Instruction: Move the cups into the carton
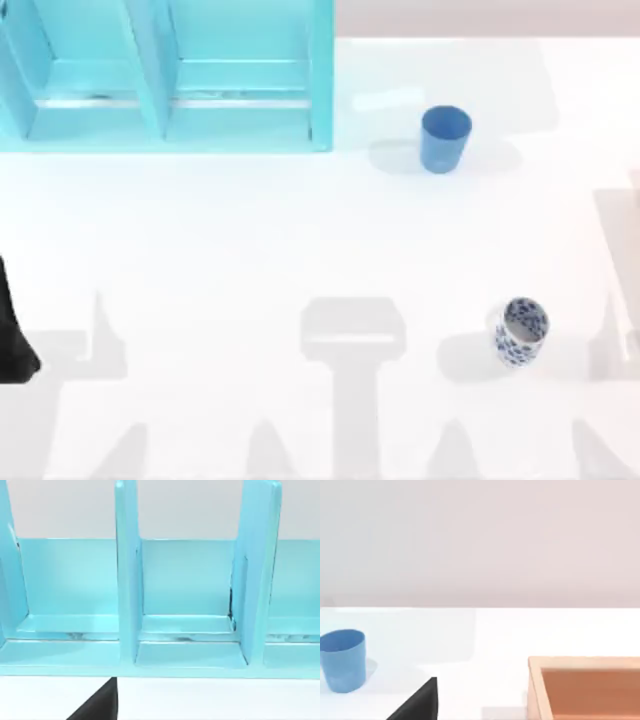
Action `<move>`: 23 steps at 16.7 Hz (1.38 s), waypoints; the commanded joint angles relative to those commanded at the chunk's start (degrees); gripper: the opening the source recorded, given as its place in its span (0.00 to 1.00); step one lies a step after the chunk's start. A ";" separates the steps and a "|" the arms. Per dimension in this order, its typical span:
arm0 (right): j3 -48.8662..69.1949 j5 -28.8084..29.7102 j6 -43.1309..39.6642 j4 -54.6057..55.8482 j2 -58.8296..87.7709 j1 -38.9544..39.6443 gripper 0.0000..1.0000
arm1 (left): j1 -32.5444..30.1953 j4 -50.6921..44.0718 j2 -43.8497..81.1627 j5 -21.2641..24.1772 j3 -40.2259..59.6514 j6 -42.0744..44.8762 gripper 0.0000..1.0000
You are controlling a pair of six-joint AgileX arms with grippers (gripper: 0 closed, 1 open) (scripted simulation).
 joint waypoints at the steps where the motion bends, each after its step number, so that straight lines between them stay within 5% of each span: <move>1: 0.00 0.00 0.00 0.00 0.00 0.00 1.00 | 0.00 0.00 0.00 0.00 0.00 0.00 1.00; 8: 12.18 0.09 3.90 -10.66 12.70 3.50 1.00 | 0.00 0.00 0.00 0.00 0.00 0.00 1.00; 23: 71.38 0.22 21.69 -63.29 88.71 20.97 1.00 | 0.00 0.00 0.00 0.00 0.00 0.00 1.00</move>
